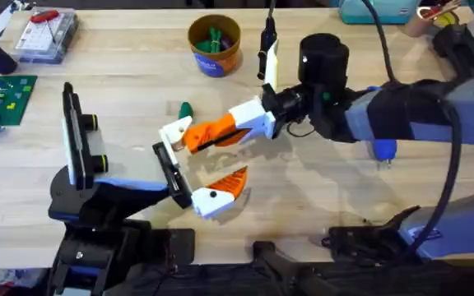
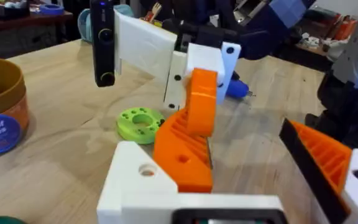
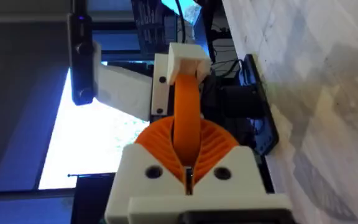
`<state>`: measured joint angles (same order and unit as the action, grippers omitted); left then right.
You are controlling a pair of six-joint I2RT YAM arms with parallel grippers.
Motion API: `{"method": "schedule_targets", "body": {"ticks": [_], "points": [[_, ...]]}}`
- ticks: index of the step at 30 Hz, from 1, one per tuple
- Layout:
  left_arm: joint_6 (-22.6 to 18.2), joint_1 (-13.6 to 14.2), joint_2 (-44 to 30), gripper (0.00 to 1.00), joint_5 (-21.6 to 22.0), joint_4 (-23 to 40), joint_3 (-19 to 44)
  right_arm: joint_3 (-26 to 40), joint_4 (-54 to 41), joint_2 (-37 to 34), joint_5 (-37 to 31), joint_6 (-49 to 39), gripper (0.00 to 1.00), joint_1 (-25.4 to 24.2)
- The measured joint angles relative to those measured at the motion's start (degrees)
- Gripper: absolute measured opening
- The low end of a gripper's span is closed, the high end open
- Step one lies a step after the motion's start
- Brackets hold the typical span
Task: Pick up the gripper from the table and insert it into the empty holder that is missing its gripper. Then pick up a screw, insert it into the mounting hole, and use the screwdriver to tighten it. Finally, clean up the table by picking up the vegetable and placing it into the bucket.
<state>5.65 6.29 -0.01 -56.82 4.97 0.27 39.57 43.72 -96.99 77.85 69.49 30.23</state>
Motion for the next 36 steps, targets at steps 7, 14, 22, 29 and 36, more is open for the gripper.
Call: {"method": "schedule_targets", "body": {"ticks": [7,14,22,29,36], "points": [[0.45,-0.24,0.00,0.990,0.95,-0.04,0.00,0.00,0.32,0.02,-2.75,0.33,0.019,1.08],[0.68,-0.24,0.00,0.990,1.02,-0.04,0.00,0.00,0.50,0.02,-4.42,1.82,0.019,1.28],[0.93,-0.22,0.00,0.990,0.33,0.04,0.00,0.00,0.89,0.01,-7.32,3.02,0.019,1.73],[1.33,-0.22,0.00,0.990,-0.32,0.19,0.00,0.00,0.94,0.01,-8.77,3.47,0.019,2.23],[1.65,-0.35,-0.03,0.990,-0.33,0.20,0.00,0.00,1.10,0.02,-9.76,3.65,0.019,2.69]]}}
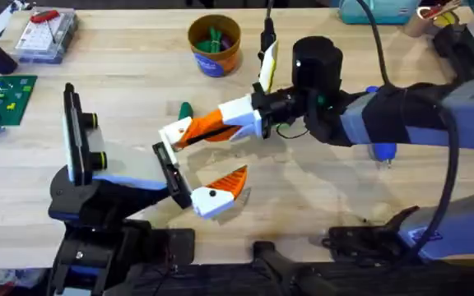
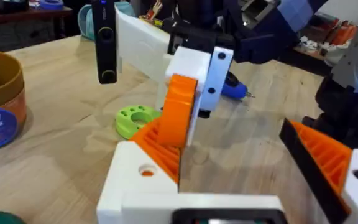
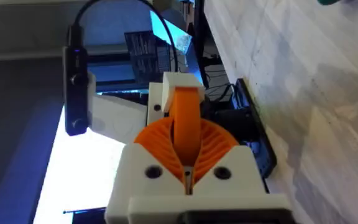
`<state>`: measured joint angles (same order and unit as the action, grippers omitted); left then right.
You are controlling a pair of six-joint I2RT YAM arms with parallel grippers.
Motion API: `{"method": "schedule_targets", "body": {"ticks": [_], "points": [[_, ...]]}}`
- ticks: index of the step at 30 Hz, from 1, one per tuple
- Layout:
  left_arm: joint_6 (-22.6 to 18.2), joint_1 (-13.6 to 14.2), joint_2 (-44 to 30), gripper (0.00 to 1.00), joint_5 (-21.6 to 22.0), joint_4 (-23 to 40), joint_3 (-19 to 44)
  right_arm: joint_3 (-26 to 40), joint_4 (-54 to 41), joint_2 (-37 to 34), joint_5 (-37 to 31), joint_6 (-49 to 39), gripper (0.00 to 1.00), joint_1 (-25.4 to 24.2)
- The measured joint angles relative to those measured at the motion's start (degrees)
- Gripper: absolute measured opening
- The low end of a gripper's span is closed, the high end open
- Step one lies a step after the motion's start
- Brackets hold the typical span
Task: Pick up the gripper from the table and insert it into the empty holder that is missing its gripper. Then pick up a screw, insert it into the mounting hole, and use the screwdriver to tighten it. Finally, clean up the table by picking up the vegetable and placing it into the bucket.
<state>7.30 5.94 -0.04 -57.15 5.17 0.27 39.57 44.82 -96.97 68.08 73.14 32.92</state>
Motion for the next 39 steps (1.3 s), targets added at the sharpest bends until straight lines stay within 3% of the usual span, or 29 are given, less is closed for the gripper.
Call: {"method": "schedule_targets", "body": {"ticks": [39], "points": [[0.25,-0.12,0.00,0.990,-0.01,0.20,0.00,1.51,2.92,-2.54,0.98,-0.96,0.019,1.30]]}}
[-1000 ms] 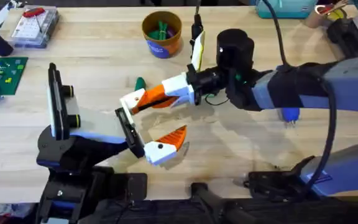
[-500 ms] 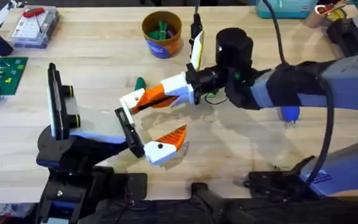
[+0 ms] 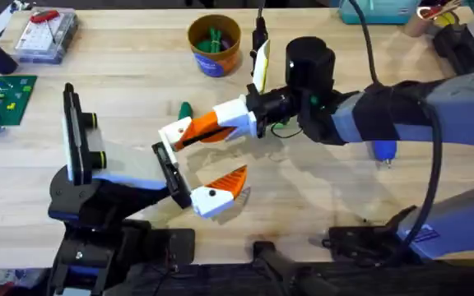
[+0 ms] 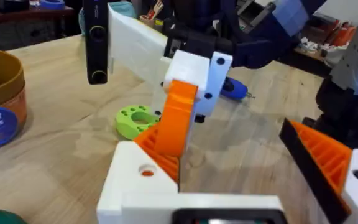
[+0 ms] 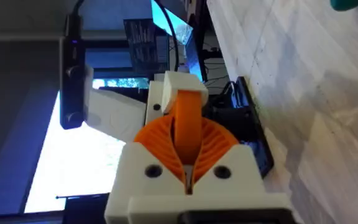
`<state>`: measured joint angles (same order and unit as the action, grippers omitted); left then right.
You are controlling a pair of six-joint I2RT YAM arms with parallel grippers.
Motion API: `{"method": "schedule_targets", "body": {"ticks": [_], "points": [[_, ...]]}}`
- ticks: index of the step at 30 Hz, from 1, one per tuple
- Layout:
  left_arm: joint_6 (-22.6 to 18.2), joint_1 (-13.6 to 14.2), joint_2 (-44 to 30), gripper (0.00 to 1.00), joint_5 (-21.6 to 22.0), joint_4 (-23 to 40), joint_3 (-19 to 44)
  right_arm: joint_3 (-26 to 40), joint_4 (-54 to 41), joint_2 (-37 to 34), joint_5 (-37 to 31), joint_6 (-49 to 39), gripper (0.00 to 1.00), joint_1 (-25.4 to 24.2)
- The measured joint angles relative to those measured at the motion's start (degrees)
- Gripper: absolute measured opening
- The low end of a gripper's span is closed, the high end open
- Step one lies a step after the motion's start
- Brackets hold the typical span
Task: Pick up the gripper from the table and insert it into the empty holder that is missing its gripper. Then pick up a screw, insert it into the mounting hole, and use the screwdriver to tighten it. Finally, clean up the table by picking up the vegetable and placing it into the bucket.
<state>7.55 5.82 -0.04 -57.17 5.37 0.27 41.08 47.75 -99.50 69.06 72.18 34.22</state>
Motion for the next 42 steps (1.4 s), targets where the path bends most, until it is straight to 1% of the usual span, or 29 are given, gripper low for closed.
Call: {"method": "schedule_targets", "body": {"ticks": [19,22,25,32,42], "points": [[-0.09,0.00,0.01,0.990,-0.12,-0.01,0.00,0.00,0.40,0.00,0.83,-0.02,0.019,-0.03],[-0.42,0.00,0.01,0.990,-0.14,-0.01,0.00,-0.63,3.51,-0.60,0.87,1.17,0.019,-0.04],[-0.39,0.02,0.01,0.990,-0.23,0.02,0.02,-1.69,8.60,-1.82,0.90,3.27,0.019,-0.07],[-0.23,-0.08,0.01,0.990,-0.03,0.04,0.02,-2.16,18.83,-5.60,1.11,9.69,0.019,-0.03],[0.09,-0.31,0.00,0.990,-0.07,0.04,0.02,-2.16,20.24,-6.14,1.33,12.27,0.019,0.14]]}}
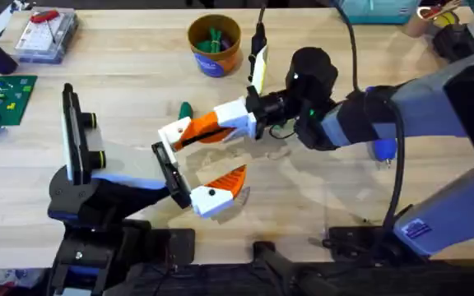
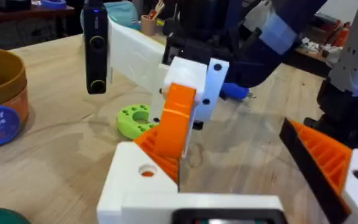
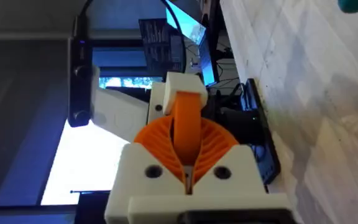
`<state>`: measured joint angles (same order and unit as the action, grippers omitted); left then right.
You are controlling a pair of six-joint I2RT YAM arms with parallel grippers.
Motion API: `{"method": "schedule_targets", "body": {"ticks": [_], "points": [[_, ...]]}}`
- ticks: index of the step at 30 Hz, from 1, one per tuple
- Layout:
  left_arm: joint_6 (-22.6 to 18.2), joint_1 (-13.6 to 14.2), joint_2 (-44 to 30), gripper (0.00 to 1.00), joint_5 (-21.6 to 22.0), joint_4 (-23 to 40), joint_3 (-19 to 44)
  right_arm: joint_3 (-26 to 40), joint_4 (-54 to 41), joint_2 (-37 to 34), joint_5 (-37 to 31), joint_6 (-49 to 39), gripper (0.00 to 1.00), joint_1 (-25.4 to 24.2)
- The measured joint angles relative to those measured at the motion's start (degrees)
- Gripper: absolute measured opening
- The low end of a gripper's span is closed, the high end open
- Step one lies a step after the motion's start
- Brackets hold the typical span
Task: Pick up the gripper from the table and insert it into the empty holder that is missing its gripper. Then pick up a screw, insert it into the mounting hole, and use the screwdriver to tighten it. Finally, clean up the table by picking up the vegetable and placing it into the bucket.
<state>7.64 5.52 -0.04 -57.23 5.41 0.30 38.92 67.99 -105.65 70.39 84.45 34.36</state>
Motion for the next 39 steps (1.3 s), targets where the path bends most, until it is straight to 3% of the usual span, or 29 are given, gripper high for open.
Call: {"method": "schedule_targets", "body": {"ticks": [31,32,33,37,39], "points": [[-0.26,-0.33,0.01,0.990,1.12,-0.02,0.09,2.35,-2.17,-0.61,0.49,0.68,0.016,0.39],[-0.27,-0.33,0.01,0.990,1.13,-0.02,0.09,2.35,-2.21,-0.61,0.52,0.79,0.054,0.39],[-0.30,-0.32,0.01,0.990,0.97,-0.01,0.09,2.35,-2.33,-0.61,0.61,0.93,0.154,0.46],[-0.80,0.75,0.01,0.990,-1.44,0.30,0.13,2.35,-2.87,-1.08,1.35,0.85,0.755,4.53],[-0.97,0.83,0.01,0.990,-2.02,0.37,0.13,2.35,-2.90,-1.28,1.73,0.78,0.967,5.89]]}}
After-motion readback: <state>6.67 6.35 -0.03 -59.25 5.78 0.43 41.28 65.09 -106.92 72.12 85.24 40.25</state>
